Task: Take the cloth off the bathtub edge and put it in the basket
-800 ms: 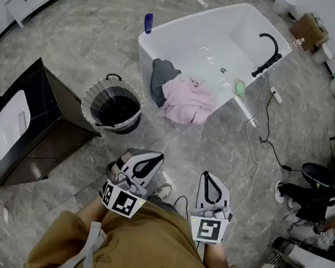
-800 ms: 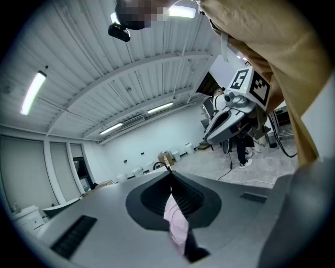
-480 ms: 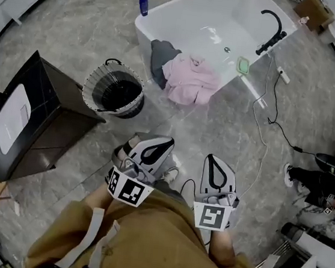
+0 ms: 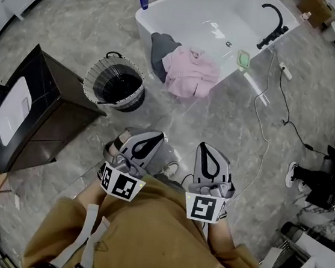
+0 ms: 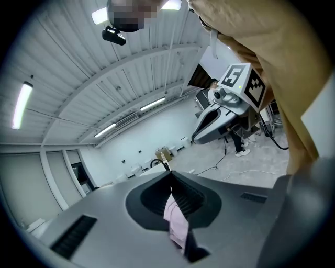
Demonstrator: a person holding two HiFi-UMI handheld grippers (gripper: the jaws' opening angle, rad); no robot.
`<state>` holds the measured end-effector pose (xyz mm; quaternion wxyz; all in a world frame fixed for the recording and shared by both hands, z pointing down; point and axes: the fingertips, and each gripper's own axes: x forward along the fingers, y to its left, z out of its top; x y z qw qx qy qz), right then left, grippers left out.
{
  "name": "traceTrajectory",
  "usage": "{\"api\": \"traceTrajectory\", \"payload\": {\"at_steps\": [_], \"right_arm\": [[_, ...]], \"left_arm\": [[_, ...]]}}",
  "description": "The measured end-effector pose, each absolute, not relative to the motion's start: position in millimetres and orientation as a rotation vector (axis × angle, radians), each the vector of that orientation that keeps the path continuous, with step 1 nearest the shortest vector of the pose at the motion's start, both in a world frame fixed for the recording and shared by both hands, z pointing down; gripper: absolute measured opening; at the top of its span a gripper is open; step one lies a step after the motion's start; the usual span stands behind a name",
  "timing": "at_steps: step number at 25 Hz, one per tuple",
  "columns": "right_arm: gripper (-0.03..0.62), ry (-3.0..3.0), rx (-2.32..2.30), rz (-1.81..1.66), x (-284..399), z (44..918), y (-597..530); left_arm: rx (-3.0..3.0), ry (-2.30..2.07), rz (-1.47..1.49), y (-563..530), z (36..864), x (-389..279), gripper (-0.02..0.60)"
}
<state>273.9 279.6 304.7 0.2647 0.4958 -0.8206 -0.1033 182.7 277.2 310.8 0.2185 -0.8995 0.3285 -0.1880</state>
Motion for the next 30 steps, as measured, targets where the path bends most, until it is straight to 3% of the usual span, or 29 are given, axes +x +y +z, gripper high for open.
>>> {"api": "traceTrajectory", "payload": {"at_steps": [16,30], "right_arm": [[0.005,-2.308,1.168,-0.304,261.6,341.8,256.3],[0.005,-2.111,1.192,-0.284,254.3,347.5,113.8]], "left_arm": [[-2.482,1.068,-0.557,251.3,332.8,178.5,0.006],[-2.584,0.998,-0.432,88.9,347.0,163.0,0.006]]}}
